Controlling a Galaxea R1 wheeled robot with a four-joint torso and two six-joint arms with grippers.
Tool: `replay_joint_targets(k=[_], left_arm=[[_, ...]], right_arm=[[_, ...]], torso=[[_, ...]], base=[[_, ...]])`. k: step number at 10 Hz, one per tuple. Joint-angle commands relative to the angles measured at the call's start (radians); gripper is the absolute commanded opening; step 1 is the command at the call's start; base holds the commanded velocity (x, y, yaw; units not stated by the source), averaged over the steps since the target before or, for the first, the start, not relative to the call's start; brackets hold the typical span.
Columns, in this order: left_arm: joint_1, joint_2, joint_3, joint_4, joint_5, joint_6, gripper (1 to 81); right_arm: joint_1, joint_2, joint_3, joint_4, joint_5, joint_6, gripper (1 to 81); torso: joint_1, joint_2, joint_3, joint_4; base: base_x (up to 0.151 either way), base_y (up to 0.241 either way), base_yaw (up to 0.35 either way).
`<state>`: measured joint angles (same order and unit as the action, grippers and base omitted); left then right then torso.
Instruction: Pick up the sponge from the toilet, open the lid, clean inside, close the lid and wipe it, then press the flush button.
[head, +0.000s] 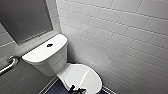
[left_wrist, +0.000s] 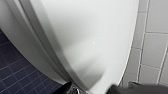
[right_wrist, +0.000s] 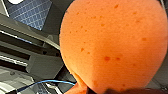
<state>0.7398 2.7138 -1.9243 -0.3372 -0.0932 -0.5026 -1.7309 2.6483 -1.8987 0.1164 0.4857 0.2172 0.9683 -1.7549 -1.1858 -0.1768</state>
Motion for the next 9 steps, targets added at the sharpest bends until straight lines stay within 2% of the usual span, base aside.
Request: replay_joint_targets(k=[1, 3, 5, 9], left_arm=[[-0.105, 0.028, -0.004, 0.000, 0.024, 0.002, 81.1], [-0.107, 0.046, -0.035, -0.002, 0.020, -0.011, 81.1], [-0.108, 0.049, -0.070, 0.000, -0.030, -0.056, 81.1], [-0.124, 0.041, -0.041, 0.001, -0.026, -0.073, 81.1]], right_arm=[[-0.022, -0.025, 0.031, -0.018, -0.072, 0.001, 1.0], [-0.023, -0.025, 0.034, -0.018, -0.072, 0.001, 1.0], [-0.025, -0.028, 0.038, -0.015, -0.072, 0.001, 1.0], [-0.019, -0.025, 0.046, -0.012, -0.073, 0.001, 1.0]], torso=[[0.000, 0.000, 0.000, 0.000], [0.000, 0.000, 0.000, 0.000], [0.000, 0.000, 0.000, 0.000], [0.000, 0.000, 0.000, 0.000]], base=[[0.000, 0.000, 0.000], [0.000, 0.000, 0.000], [0.000, 0.000, 0.000], [0.000, 0.000, 0.000]])
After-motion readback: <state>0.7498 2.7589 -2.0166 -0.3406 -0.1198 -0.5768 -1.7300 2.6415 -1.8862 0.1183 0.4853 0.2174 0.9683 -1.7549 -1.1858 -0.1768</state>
